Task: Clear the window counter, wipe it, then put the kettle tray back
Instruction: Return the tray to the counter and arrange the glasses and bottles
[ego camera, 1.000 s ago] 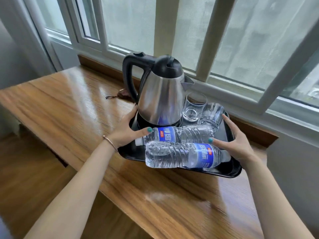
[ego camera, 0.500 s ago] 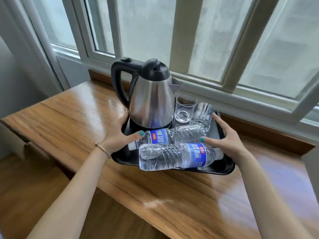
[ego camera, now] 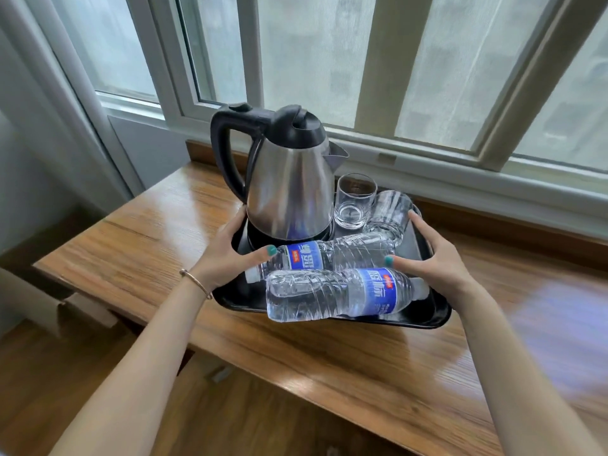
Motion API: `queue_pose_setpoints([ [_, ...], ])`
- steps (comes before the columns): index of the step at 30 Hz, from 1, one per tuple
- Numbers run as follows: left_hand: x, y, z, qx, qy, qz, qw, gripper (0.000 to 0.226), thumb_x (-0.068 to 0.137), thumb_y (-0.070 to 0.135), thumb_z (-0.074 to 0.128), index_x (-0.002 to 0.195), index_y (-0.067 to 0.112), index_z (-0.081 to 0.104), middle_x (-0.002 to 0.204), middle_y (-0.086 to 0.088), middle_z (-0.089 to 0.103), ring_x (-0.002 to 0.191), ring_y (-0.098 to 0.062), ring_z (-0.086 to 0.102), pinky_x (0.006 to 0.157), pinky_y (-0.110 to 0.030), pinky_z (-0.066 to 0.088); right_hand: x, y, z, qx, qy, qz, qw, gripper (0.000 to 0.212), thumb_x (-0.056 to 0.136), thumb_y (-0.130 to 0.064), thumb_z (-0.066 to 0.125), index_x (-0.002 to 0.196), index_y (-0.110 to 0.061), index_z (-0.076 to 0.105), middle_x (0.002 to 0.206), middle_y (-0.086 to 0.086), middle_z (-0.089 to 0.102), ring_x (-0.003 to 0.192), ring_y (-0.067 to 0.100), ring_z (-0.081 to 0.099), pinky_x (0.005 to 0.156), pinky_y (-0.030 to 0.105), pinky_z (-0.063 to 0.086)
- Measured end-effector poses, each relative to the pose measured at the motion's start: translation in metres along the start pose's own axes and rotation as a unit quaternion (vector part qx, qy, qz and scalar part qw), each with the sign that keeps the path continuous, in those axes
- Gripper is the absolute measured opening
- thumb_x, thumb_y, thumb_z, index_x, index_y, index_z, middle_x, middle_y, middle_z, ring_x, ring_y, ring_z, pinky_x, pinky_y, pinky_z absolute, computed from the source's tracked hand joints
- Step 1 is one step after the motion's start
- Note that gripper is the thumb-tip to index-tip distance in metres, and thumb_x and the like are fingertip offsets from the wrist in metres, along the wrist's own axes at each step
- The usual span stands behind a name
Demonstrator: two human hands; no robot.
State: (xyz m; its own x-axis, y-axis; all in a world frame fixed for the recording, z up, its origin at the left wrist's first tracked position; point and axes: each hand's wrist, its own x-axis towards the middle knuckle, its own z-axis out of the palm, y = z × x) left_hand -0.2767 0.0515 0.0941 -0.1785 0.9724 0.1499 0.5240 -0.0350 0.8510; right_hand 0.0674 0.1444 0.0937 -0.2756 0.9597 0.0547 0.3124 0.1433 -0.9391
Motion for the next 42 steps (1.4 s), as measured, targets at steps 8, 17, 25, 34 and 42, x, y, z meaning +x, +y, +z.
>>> queue_pose_setpoints([
  [8,0.027,-0.044,-0.035,0.000,0.003,-0.043,0.999,0.112,0.051,0.072,0.067,0.148,0.039,0.022,0.139,0.017,0.036,0.131,-0.003,0.030,0.103,-0.023,0.026,0.039,-0.006,0.051,-0.018,-0.011,0.005,1.000,0.118,0.032,-0.063,0.090,0.139,-0.052,0.042,0.148,-0.014,0.042,0.135,0.011,0.042,0.113,0.044,0.035],
  [17,0.096,-0.098,-0.074,0.019,-0.011,-0.020,1.000,0.115,0.054,0.071,0.068,0.151,0.035,0.018,0.145,0.020,0.029,0.134,0.001,0.027,0.110,-0.026,0.025,0.097,-0.001,0.107,-0.005,0.015,0.008,1.000,0.119,0.032,-0.068,0.089,0.139,-0.054,0.039,0.153,-0.012,0.036,0.138,0.016,0.038,0.112,0.050,0.037],
  [25,0.146,-0.133,-0.098,0.010,-0.063,-0.004,0.998,0.112,0.056,0.070,0.070,0.151,0.039,0.018,0.152,0.011,0.032,0.139,-0.005,0.026,0.111,-0.029,0.025,0.120,-0.004,0.143,-0.005,0.049,0.032,0.998,0.111,0.034,-0.068,0.089,0.134,-0.059,0.042,0.152,-0.011,0.038,0.138,0.013,0.038,0.114,0.049,0.034],
  [34,0.181,-0.176,-0.151,-0.021,-0.099,0.052,0.993,0.106,0.059,0.064,0.072,0.149,0.034,0.026,0.138,0.035,0.039,0.130,0.017,0.031,0.105,-0.007,0.026,0.139,-0.025,0.215,-0.015,0.097,0.030,0.995,0.107,0.050,-0.041,0.093,0.143,-0.041,0.041,0.150,-0.011,0.038,0.137,0.006,0.034,0.113,0.033,0.029],
  [42,0.225,-0.222,-0.224,-0.005,-0.132,0.072,0.989,0.113,0.056,0.068,0.068,0.151,0.026,0.023,0.140,0.036,0.026,0.122,0.031,0.020,0.097,0.006,0.017,0.158,-0.051,0.302,-0.019,0.146,0.052,0.988,0.098,0.061,-0.023,0.091,0.145,-0.032,0.041,0.141,-0.017,0.035,0.133,-0.001,0.029,0.108,0.026,0.028],
])
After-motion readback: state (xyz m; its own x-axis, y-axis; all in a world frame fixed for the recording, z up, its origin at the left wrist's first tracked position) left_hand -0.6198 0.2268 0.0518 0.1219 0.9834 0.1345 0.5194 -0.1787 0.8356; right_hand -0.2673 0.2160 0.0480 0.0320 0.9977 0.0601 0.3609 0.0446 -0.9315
